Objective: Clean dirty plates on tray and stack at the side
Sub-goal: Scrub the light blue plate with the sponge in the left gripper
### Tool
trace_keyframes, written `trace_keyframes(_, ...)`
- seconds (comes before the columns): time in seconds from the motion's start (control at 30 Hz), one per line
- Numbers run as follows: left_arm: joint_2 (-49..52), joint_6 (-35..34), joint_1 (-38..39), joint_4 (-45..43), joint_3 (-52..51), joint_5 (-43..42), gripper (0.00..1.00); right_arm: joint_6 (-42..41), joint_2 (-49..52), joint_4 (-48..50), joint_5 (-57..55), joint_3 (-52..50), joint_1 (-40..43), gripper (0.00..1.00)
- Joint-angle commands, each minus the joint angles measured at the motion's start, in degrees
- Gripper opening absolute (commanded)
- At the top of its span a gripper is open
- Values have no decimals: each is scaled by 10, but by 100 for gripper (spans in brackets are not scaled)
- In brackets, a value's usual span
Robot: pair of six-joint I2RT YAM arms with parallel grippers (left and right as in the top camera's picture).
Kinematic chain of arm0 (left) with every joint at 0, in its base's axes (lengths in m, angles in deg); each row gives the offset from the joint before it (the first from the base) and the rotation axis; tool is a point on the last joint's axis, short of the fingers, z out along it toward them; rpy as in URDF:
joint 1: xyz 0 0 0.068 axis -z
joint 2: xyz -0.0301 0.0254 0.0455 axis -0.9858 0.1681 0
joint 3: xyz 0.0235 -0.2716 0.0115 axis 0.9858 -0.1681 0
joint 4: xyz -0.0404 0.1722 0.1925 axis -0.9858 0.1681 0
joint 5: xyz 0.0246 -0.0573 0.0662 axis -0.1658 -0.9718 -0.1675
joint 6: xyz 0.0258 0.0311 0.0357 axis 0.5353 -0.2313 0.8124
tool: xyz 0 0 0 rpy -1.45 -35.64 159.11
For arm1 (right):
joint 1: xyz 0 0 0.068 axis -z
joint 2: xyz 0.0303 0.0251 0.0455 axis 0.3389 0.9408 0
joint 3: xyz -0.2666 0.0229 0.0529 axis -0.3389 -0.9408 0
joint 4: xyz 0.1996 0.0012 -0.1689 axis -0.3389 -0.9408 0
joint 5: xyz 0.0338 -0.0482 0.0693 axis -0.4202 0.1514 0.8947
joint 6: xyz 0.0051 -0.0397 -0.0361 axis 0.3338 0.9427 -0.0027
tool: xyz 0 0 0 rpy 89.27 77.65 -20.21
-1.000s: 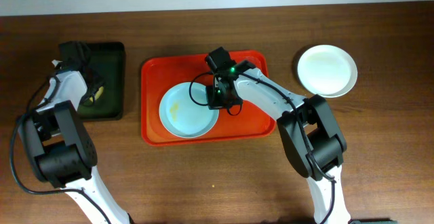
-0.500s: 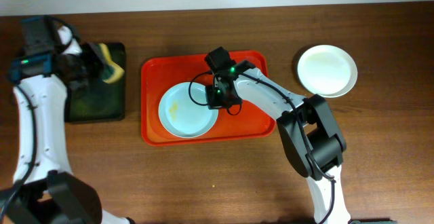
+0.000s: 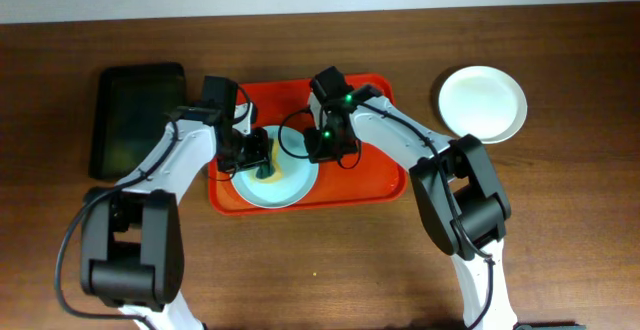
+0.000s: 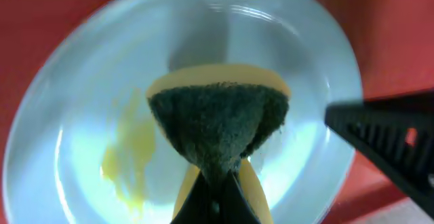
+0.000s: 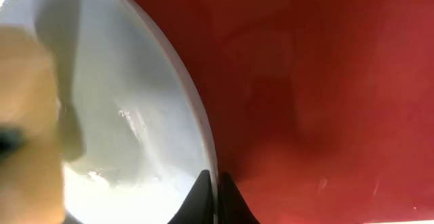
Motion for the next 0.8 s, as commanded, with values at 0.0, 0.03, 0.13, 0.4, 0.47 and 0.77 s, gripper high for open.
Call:
trace_keyframes(0.0, 34, 9, 5, -23, 0, 30, 0, 10, 26, -10, -24, -9, 5, 4)
trace_keyframes(0.03, 42, 9, 5, -18, 0, 71, 0, 10, 26, -11, -24, -9, 6, 4)
trace_keyframes(0.13, 42, 8, 4, 7, 0, 233, 0, 10, 26, -11, -24, -9, 5, 4)
trace_keyframes(0.4, -12, -44, 3, 109, 111, 297, 0, 10, 26, -11, -24, -9, 5, 4)
trace_keyframes(0.47, -25, -43, 3, 99, 119, 191, 0, 10, 26, -11, -24, -9, 6, 4)
trace_keyframes(0.77, 2, -37, 32, 76, 33, 79, 0, 8, 26, -11, -24, -9, 6, 4)
